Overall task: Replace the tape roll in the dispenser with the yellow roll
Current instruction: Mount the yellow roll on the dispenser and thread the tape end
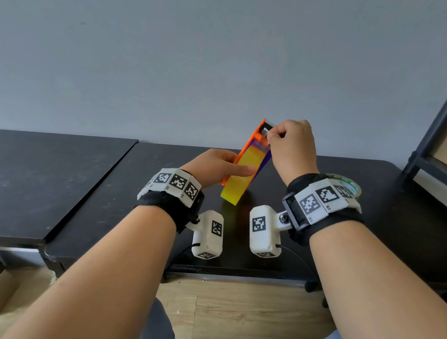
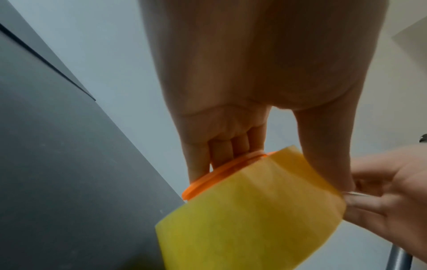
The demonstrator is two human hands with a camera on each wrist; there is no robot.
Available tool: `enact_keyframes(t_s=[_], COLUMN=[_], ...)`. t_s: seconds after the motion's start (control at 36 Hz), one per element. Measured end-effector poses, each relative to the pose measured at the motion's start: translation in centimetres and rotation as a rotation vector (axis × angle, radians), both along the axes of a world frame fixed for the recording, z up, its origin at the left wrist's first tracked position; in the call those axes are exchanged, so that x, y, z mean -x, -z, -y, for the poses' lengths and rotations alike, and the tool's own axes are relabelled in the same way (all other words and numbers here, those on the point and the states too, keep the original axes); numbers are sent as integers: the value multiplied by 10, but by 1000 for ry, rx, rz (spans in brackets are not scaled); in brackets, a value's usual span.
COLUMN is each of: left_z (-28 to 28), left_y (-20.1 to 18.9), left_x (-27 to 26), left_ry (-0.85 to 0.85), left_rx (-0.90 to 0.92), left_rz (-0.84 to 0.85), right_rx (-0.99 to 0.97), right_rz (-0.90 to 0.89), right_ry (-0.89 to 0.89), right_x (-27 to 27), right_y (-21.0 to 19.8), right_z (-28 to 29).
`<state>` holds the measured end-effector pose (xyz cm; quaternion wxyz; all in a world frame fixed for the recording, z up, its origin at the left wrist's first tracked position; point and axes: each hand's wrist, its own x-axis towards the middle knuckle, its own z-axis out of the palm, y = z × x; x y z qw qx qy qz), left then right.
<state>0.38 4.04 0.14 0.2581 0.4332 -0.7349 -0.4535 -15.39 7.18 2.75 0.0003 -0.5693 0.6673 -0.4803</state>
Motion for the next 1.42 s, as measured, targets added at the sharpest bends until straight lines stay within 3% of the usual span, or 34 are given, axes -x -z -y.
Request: enact_keyframes(t_s=[0.28, 0.5, 0.58, 0.72, 0.83, 1.17, 1.42], left_z=[-4, -11, -9, -10, -13, -15, -15], left_y=[-4, -9, -4, 0, -3, -7, -10], left_x=[0, 11, 14, 21, 27, 29, 26], left_ry=[0, -104, -127, -296, -355, -343, -339], left_rx=[-62, -7, 89, 479, 592, 607, 600], left_rz=[-8, -20, 37, 280, 376, 428, 442], right_rx=[30, 60, 72, 99, 113, 135, 150], right_rz=[-93, -21, -10, -19, -23, -81, -27], right_ry=[95, 99, 97, 81, 74, 98, 117], right_x=[2, 2, 0, -3, -5, -3, -4], right_y=[3, 3, 2, 2, 2, 8, 4], right_z=[0, 4, 4, 3, 1, -1, -3])
